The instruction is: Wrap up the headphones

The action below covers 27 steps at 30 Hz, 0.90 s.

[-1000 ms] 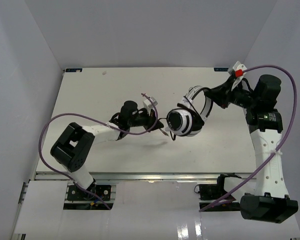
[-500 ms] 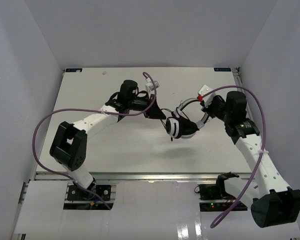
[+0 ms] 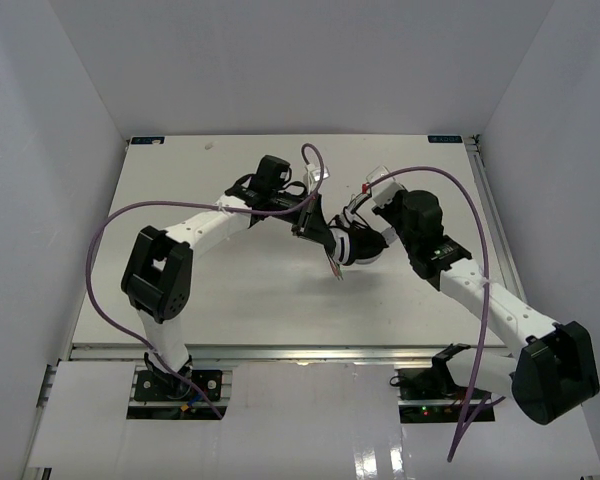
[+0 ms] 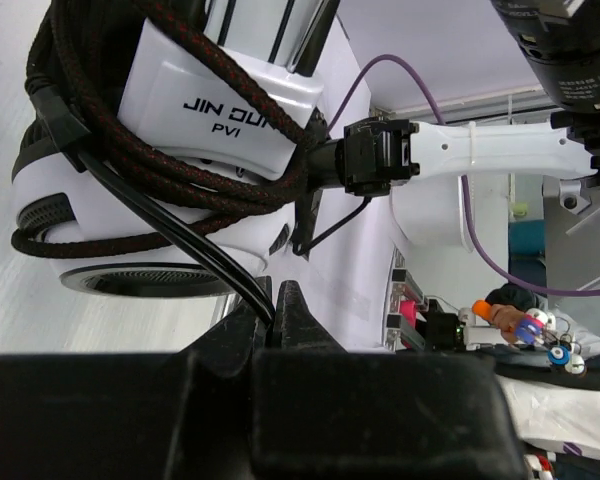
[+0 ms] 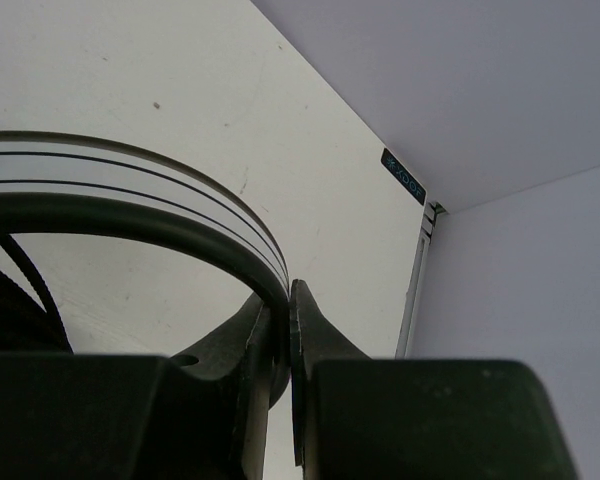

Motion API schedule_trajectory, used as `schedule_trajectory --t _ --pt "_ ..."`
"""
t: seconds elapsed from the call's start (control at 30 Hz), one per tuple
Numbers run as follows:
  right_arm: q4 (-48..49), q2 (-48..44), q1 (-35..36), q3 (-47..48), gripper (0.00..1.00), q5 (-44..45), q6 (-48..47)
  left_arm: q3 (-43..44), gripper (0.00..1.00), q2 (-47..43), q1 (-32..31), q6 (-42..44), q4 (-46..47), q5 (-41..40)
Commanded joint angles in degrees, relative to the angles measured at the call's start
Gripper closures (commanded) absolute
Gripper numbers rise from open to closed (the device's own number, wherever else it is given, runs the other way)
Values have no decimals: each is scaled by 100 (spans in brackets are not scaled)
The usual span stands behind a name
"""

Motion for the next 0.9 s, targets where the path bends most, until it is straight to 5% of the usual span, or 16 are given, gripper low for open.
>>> schedule_trajectory --t 0.0,0.3,0.47,0.87 --pt "940 35 -43 179 92 815 110 625 98 -3 -91 123 -794 604" --pt "347 647 90 321 92 1308 1982 5 95 152 -128 -2443 1593 7" --pt "86 982 90 377 92 1061 2757 138 90 444 -115 -2640 1340 -888" --pt "-565 2294 8 1147 92 279 3836 969 53 1240 283 -2403 327 -2338"
